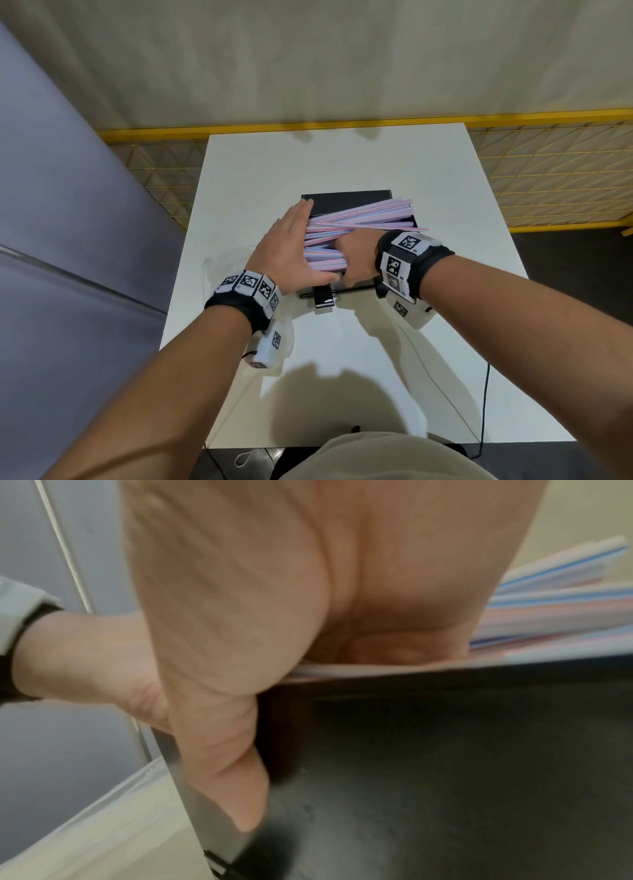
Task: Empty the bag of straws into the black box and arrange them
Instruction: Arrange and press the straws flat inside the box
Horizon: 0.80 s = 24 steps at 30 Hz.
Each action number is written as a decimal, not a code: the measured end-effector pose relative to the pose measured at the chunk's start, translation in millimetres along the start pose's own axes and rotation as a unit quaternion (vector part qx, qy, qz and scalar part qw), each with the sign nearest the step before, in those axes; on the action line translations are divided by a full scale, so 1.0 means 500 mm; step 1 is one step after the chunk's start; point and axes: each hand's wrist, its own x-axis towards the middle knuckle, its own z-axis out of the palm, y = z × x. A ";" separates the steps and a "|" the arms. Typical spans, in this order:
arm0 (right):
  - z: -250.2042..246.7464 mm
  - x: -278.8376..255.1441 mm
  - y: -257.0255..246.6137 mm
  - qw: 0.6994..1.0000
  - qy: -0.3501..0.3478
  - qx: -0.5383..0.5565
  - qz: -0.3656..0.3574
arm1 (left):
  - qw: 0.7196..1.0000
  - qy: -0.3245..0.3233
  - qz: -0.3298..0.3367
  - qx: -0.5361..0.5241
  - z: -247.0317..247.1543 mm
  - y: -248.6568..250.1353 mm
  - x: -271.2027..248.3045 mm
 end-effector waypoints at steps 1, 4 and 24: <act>-0.001 -0.005 0.000 1.000 0.003 -0.006 0.000 | 1.000 0.016 0.021 0.012 -0.003 -0.001 -0.002; -0.002 -0.014 0.002 1.000 -0.008 -0.026 0.013 | 0.984 0.063 0.118 0.117 -0.007 0.002 -0.006; 0.070 -0.122 0.056 0.951 0.307 -0.033 -0.023 | 0.995 0.074 0.070 0.021 0.055 0.009 0.017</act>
